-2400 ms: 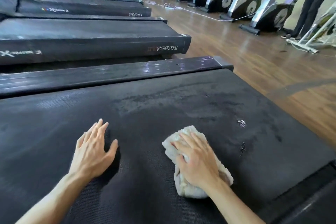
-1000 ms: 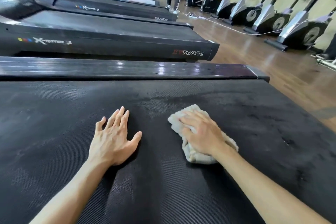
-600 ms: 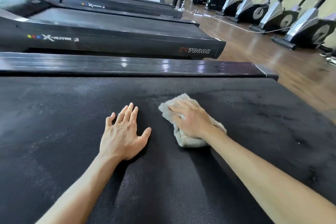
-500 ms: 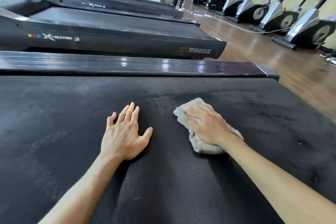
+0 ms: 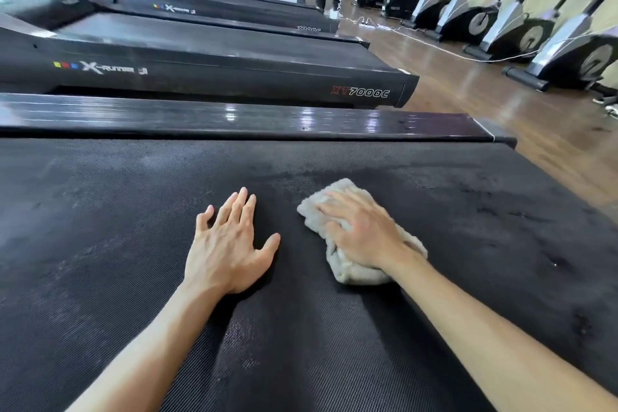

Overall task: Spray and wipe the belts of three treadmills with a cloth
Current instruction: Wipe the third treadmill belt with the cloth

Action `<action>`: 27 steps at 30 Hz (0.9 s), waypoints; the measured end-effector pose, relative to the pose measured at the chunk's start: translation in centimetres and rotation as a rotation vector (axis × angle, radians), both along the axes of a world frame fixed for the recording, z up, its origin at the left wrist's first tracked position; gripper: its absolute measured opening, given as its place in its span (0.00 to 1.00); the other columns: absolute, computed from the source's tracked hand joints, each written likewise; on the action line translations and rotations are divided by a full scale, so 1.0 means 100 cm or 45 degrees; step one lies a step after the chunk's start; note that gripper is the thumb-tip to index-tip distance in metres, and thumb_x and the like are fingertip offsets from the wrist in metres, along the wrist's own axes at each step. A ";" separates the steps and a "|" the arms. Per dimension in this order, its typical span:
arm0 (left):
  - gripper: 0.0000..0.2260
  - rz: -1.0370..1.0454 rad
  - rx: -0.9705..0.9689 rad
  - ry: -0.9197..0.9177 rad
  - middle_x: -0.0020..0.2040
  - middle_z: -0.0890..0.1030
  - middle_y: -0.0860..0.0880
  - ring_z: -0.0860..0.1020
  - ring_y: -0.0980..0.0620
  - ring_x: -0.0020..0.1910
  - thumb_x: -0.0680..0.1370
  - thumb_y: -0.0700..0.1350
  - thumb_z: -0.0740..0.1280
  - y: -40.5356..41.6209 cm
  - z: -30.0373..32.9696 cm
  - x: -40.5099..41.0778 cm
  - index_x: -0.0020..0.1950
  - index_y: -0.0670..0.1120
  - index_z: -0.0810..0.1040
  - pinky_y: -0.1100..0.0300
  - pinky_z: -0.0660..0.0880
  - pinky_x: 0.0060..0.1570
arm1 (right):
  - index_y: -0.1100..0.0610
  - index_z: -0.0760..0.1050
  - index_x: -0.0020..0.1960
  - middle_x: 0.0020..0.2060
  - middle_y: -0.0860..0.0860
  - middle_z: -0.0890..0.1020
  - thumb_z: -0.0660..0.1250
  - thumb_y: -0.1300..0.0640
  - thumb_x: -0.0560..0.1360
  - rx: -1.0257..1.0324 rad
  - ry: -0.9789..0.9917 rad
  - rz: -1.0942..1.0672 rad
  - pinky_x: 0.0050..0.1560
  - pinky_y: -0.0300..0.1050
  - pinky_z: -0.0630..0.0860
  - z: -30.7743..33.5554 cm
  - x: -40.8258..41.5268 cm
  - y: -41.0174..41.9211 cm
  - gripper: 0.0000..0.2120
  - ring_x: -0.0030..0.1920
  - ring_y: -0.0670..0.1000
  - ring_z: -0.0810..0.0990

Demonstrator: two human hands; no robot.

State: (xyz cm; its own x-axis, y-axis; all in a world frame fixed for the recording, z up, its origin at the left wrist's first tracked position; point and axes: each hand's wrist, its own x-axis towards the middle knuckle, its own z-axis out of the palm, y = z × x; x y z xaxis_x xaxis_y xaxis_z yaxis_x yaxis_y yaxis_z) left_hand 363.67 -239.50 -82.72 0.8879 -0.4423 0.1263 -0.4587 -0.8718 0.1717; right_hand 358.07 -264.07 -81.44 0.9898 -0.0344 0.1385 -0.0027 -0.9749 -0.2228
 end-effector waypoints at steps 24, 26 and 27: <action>0.50 0.074 0.087 0.024 0.84 0.43 0.44 0.43 0.50 0.82 0.69 0.72 0.37 -0.003 0.005 -0.002 0.83 0.41 0.45 0.52 0.46 0.78 | 0.43 0.79 0.55 0.60 0.41 0.77 0.47 0.44 0.76 -0.053 -0.014 0.042 0.69 0.52 0.64 0.009 0.060 0.039 0.22 0.66 0.50 0.68; 0.49 0.070 0.076 0.015 0.84 0.43 0.44 0.43 0.50 0.82 0.70 0.71 0.38 -0.003 0.005 -0.003 0.83 0.40 0.45 0.52 0.46 0.78 | 0.44 0.80 0.56 0.60 0.39 0.75 0.55 0.48 0.81 -0.031 -0.041 0.089 0.64 0.45 0.62 0.009 0.026 0.019 0.15 0.65 0.46 0.65; 0.48 0.074 0.065 0.005 0.84 0.43 0.44 0.43 0.50 0.82 0.71 0.71 0.39 -0.003 0.004 -0.003 0.83 0.40 0.45 0.51 0.46 0.78 | 0.43 0.79 0.53 0.58 0.37 0.75 0.56 0.50 0.81 -0.019 -0.042 0.064 0.60 0.44 0.63 0.012 0.015 0.007 0.12 0.63 0.45 0.66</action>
